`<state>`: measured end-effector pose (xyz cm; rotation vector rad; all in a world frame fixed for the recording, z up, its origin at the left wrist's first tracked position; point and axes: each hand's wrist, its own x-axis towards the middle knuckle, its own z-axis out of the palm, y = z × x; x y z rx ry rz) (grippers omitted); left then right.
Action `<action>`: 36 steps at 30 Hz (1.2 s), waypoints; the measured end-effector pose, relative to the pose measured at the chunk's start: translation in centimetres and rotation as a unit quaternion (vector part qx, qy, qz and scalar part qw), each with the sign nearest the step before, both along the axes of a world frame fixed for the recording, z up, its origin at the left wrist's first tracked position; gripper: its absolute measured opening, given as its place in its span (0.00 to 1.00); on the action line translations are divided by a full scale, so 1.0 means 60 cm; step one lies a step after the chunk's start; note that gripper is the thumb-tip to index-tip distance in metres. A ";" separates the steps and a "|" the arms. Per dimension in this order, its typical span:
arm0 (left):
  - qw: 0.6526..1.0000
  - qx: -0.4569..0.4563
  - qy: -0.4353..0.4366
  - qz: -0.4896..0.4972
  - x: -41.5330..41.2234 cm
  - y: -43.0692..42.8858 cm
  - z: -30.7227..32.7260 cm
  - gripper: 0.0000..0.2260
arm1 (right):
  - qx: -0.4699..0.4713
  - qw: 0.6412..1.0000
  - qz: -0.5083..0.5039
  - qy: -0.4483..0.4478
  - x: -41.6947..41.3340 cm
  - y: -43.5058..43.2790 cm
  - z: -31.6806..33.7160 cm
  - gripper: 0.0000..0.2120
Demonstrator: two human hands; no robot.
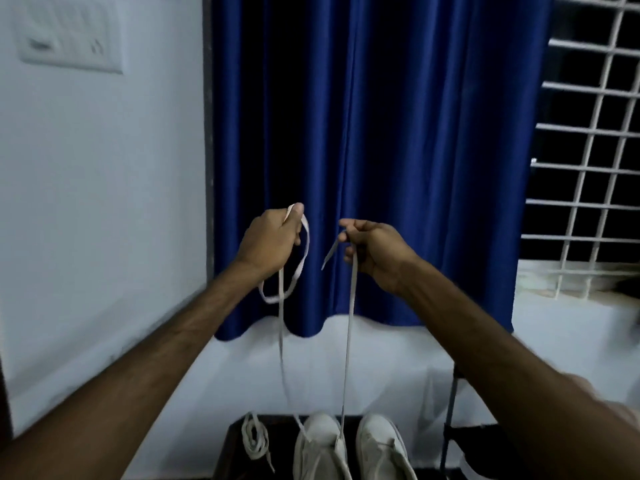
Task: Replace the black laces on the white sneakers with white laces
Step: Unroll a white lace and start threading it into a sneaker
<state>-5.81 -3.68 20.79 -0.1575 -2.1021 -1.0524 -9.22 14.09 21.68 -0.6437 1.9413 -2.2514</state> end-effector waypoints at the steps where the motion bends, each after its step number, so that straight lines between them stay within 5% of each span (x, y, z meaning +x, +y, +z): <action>1: 0.997 0.065 -0.002 -0.030 0.002 0.005 0.017 0.22 | -0.009 1.000 0.005 0.008 0.005 0.002 0.016 0.11; 5: 0.967 0.227 -0.034 -0.115 0.025 0.023 0.062 0.19 | 0.002 0.999 -0.004 0.051 0.022 0.007 0.063 0.13; 10: 0.966 0.230 -0.092 -0.070 0.041 0.000 -0.003 0.17 | 0.215 0.961 -0.082 0.154 0.011 0.020 -0.011 0.13; 14: 0.957 0.205 -0.195 -0.056 0.056 -0.008 -0.178 0.14 | 0.528 0.831 -0.010 0.176 -0.024 0.030 -0.216 0.12; 16: 0.935 0.240 -0.248 -0.076 0.060 -0.003 -0.243 0.15 | 0.611 0.773 0.020 0.168 -0.034 0.032 -0.312 0.09; 20: 0.902 0.336 -0.260 -0.080 0.050 -0.009 -0.298 0.18 | 0.655 0.739 0.016 0.158 -0.027 0.034 -0.399 0.11; 25: 0.918 0.255 -0.286 -0.104 0.057 0.002 -0.341 0.12 | 0.654 0.741 -0.029 0.148 -0.029 0.033 -0.416 0.08; 31: 0.917 0.302 -0.238 -0.103 0.054 0.003 -0.308 0.15 | 0.727 0.647 -0.099 0.206 -0.014 0.035 -0.406 0.14; 36: 0.928 0.306 -0.176 -0.117 0.068 -0.027 -0.230 0.14 | 0.746 0.617 -0.119 0.221 -0.013 0.034 -0.388 0.13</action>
